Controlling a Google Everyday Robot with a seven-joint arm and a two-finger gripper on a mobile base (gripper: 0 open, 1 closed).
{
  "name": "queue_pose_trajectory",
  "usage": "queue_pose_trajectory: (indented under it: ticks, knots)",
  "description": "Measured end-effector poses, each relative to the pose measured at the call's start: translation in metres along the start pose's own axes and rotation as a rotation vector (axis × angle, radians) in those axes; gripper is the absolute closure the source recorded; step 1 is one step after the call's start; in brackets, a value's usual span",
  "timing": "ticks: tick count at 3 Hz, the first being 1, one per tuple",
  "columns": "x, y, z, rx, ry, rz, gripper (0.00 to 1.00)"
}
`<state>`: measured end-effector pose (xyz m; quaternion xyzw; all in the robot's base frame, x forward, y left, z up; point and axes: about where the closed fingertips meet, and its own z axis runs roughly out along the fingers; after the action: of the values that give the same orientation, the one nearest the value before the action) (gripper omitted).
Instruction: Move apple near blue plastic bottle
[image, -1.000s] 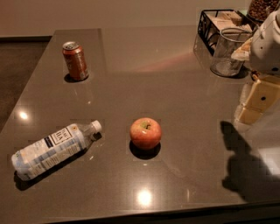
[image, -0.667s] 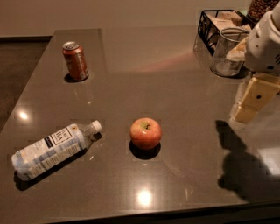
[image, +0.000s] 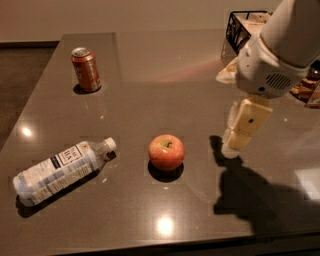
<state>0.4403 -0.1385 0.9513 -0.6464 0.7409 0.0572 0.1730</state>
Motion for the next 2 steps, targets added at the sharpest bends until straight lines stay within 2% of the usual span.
queue_pose_trajectory:
  ticks: [2]
  knots:
    - [-0.049, 0.03, 0.059, -0.042, -0.054, -0.051, 0.0]
